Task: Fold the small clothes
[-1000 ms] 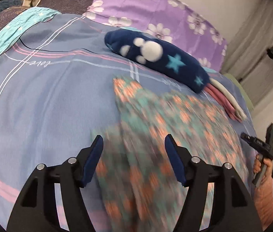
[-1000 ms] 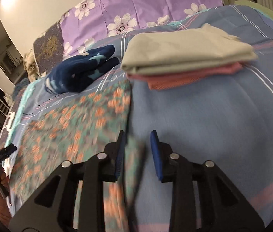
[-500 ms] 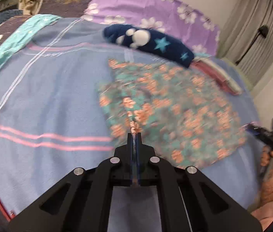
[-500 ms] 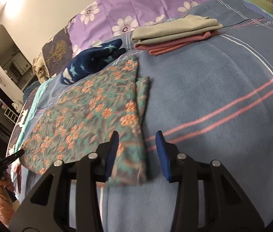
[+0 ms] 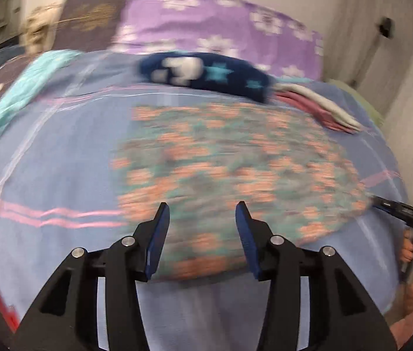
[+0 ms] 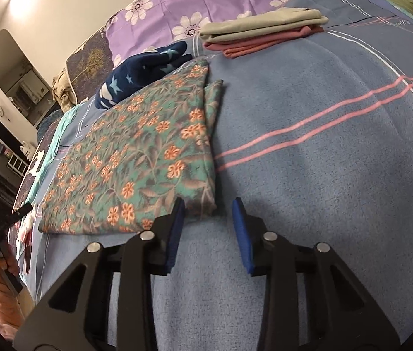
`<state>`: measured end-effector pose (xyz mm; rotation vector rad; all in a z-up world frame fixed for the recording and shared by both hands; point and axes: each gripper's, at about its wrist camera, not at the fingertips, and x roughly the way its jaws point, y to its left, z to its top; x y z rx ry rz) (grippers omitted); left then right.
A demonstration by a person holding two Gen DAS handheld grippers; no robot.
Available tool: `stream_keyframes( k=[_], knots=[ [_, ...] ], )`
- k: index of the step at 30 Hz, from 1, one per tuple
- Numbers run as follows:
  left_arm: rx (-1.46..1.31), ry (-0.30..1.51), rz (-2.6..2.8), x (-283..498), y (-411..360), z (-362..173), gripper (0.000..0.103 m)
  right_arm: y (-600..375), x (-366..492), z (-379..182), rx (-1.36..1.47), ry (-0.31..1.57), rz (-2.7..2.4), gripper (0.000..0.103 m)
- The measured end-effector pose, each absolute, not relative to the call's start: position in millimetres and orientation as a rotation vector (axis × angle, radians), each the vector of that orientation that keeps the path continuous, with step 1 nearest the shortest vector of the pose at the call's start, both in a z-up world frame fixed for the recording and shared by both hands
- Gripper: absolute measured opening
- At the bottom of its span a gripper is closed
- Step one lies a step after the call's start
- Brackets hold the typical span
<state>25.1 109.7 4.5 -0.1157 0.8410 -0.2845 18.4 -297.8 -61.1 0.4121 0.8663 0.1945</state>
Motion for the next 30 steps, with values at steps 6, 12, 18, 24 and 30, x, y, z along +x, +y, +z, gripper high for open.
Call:
stream_keyframes(
  k=[6, 12, 18, 24, 30],
  knots=[
    [0.030, 0.924, -0.561, 37.5, -12.8, -12.3, 0.050, -308.6, 9.6, -58.3, 0.433, 0.836, 0.189, 0.032],
    [0.174, 0.915, -0.756, 42.5, -117.7, -18.0, 0.050, -342.2, -14.2, -52.5, 0.417, 0.818, 0.099, 0.030],
    [0.261, 0.932, -0.775, 53.0, -192.0, -26.5, 0.051, -373.8, -24.1, -57.8, 0.468, 0.813, 0.037, 0.030],
    [0.335, 0.944, -0.692, 56.8, -232.2, -41.7, 0.064, -382.6, -18.3, -65.0, 0.487, 0.822, 0.044, 0.030],
    [0.061, 1.029, -0.667, 78.0, -184.7, -36.6, 0.010, -380.9, -11.5, -66.4, 0.476, 0.832, 0.074, 0.030]
  ],
)
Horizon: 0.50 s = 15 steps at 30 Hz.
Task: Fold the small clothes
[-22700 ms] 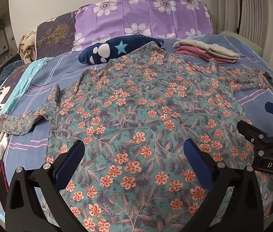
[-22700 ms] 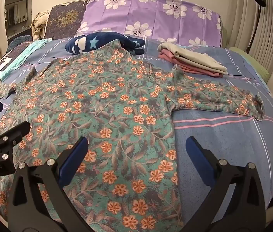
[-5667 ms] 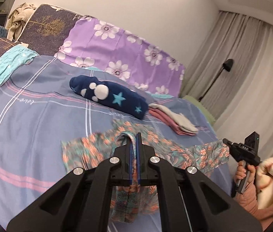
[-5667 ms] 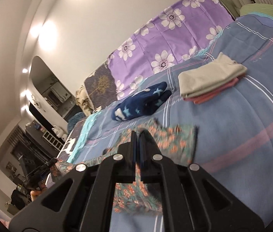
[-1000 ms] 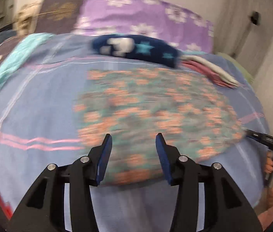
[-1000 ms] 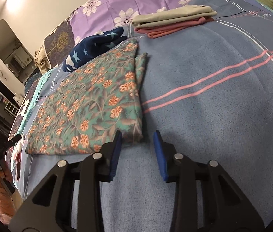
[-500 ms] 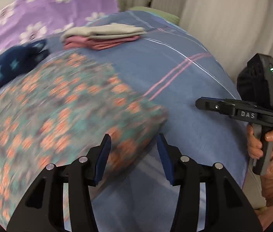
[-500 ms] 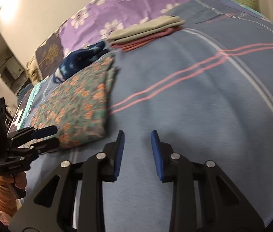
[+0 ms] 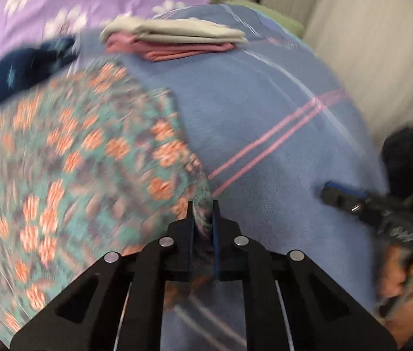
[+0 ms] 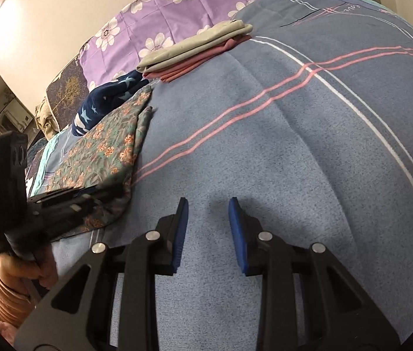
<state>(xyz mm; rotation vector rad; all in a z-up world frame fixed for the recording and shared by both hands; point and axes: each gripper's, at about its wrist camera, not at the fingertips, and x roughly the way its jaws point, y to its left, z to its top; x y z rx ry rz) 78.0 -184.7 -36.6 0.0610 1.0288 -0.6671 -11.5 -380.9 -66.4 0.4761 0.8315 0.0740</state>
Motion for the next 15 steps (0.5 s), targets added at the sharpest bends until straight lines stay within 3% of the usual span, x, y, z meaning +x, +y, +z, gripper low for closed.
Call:
stream_keyframes(
  k=[5, 15],
  knots=[
    [-0.128, 1.088, -0.663, 82.7, -140.1, -45.5, 0.009, -368.3, 14.2, -59.5, 0.423, 0.852, 0.141, 0.030],
    [-0.069, 1.068, -0.694, 75.0, -153.4, -47.4, 0.009, -329.3, 124.9, -55.0, 0.433, 0.949, 0.358, 0.034]
  ],
)
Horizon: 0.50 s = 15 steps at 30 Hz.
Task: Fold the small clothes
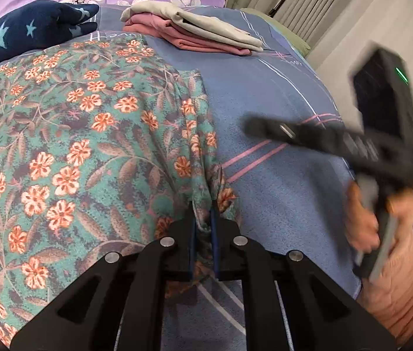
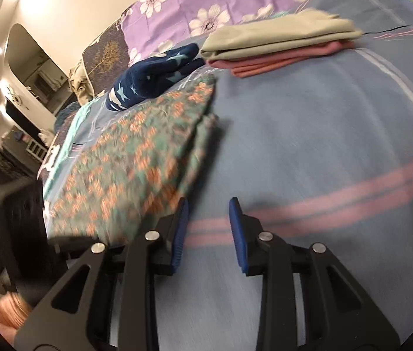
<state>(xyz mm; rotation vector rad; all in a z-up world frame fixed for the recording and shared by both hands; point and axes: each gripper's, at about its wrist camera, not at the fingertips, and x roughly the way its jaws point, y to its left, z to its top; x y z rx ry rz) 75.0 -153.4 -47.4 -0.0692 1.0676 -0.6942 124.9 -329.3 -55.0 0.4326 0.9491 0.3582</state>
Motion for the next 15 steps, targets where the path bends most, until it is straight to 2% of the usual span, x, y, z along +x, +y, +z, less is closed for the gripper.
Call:
stream_keyframes(
  k=[6, 7, 8, 12, 15],
  knots=[
    [-0.086, 1.073, -0.742, 75.7, -152.1, -48.0, 0.009, -325.1, 181.6, -67.7, 0.484, 0.993, 0.377, 0.039],
    [-0.087, 1.075, -0.754, 75.7, -152.6, -48.3, 0.009, -322.4, 189.0, -67.6, 0.483, 0.999, 0.379, 0.033],
    [-0.085, 1.077, -0.761, 76.9, -154.5, -48.9, 0.009, -319.5, 193.4, -66.0, 0.471, 1.008, 0.376, 0.002],
    [-0.077, 1.074, -0.819, 75.7, -166.3, -45.6, 0.007, -316.2, 183.2, -30.5, 0.485, 0.894, 0.351, 0.002],
    [-0.050, 1.065, -0.841, 74.6, -177.9, -46.1, 0.007, -306.5, 183.4, -23.7, 0.372, 0.881, 0.304, 0.002]
  ],
)
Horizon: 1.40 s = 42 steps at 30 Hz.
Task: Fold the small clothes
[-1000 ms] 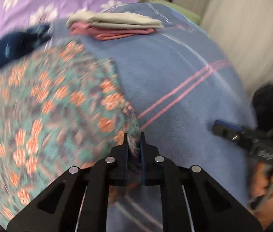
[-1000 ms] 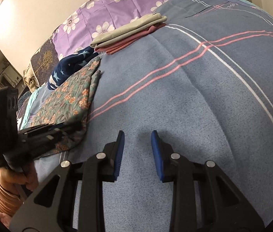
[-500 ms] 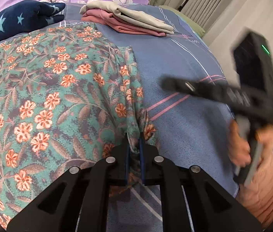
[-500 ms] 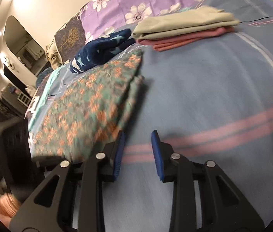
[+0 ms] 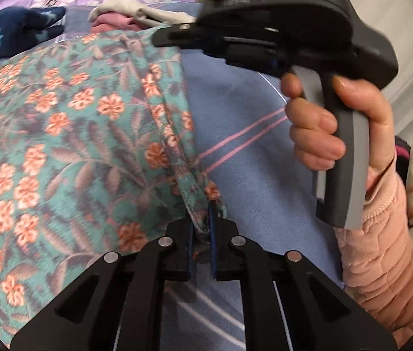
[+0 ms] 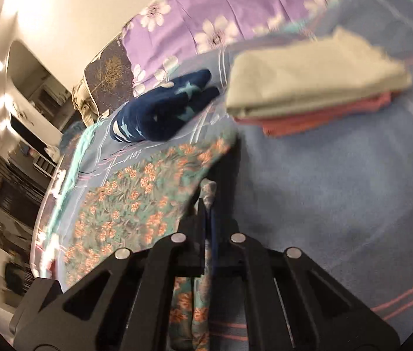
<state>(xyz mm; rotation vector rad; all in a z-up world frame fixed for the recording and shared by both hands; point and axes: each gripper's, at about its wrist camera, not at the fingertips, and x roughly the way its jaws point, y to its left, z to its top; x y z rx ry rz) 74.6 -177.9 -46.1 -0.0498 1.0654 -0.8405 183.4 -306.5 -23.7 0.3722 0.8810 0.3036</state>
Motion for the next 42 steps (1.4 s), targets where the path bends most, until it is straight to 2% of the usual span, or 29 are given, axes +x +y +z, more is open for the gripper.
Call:
stream_keyframes(
  k=[3, 5, 7, 9, 12, 14, 15, 16, 17, 19, 20, 21, 23, 25, 27, 28, 31, 34, 38, 42],
  knots=[
    [-0.037, 1.060, -0.856, 74.6, -188.0, -48.4, 0.008, -308.3, 200.0, -65.9, 0.322, 0.997, 0.228, 0.003],
    [-0.035, 1.052, -0.876, 72.5, -190.7, -47.8, 0.010, -319.8, 197.9, -76.8, 0.409, 0.975, 0.251, 0.002],
    [-0.027, 1.043, -0.890, 71.1, -191.4, -46.6, 0.014, -328.9, 193.3, -70.8, 0.465, 0.959, 0.258, 0.004],
    [-0.034, 1.045, -0.910, 70.6, -191.7, -45.9, 0.017, -332.4, 184.3, -53.1, 0.412, 0.922, 0.182, 0.013],
    [-0.044, 1.054, -0.960, 64.4, -193.1, -45.0, 0.018, -331.9, 167.1, -26.5, 0.416, 0.850, 0.236, 0.013],
    [-0.017, 1.061, -0.982, 58.0, -199.8, -46.7, 0.022, -325.5, 155.3, -15.2, 0.454, 0.820, 0.382, 0.014],
    [-0.001, 1.051, -0.980, 55.1, -201.3, -46.3, 0.025, -317.7, 150.2, -14.1, 0.440, 0.824, 0.445, 0.016],
    [0.004, 1.050, -0.980, 52.1, -201.8, -45.2, 0.026, -309.5, 147.1, -16.3, 0.419, 0.834, 0.470, 0.025],
    [-0.002, 1.056, -0.982, 50.8, -201.2, -44.5, 0.027, -300.7, 145.6, -23.6, 0.366, 0.866, 0.463, 0.029],
    [-0.014, 1.078, -0.989, 43.5, -196.1, -43.1, 0.027, -290.3, 147.8, -50.0, 0.238, 0.970, 0.328, 0.029],
    [-0.011, 1.087, -0.989, 40.8, -192.6, -43.1, 0.028, -289.2, 145.9, -67.9, 0.183, 0.997, 0.258, 0.023],
    [-0.006, 1.092, -0.982, 37.2, -187.9, -43.3, 0.030, -289.4, 138.1, -70.0, 0.173, 0.938, 0.265, 0.023],
    [0.008, 1.086, -0.952, 26.4, -172.4, -42.0, 0.036, -288.3, 123.6, -65.6, 0.134, 0.910, 0.240, 0.024],
    [-0.005, 1.068, -0.924, 14.8, -150.7, -38.8, 0.038, -287.0, 114.7, -63.5, 0.120, 0.901, 0.218, 0.031],
    [-0.018, 1.049, -0.868, 8.8, -127.9, -34.8, 0.052, -285.9, 110.1, -66.5, 0.115, 0.901, 0.208, 0.033],
    [-0.022, 1.028, -0.824, 5.2, -112.8, -31.3, 0.055, -290.0, 105.3, -67.5, 0.128, 0.898, 0.207, 0.034],
    [-0.053, 0.980, -0.710, -3.5, -67.4, -24.8, 0.058, -298.2, 101.8, -69.9, 0.180, 0.896, 0.209, 0.035],
    [-0.100, 0.930, -0.587, -11.0, -20.6, -17.2, 0.076, -296.8, 94.3, -68.9, 0.187, 0.883, 0.177, 0.035],
    [-0.122, 0.849, -0.393, -19.9, 56.5, -13.2, 0.084, -284.4, 86.7, -63.1, 0.148, 0.852, 0.112, 0.035],
    [-0.235, 0.816, -0.242, -19.4, 130.7, -19.0, 0.084, -273.3, 72.7, -43.9, 0.105, 0.799, 0.037, 0.036]
  ],
)
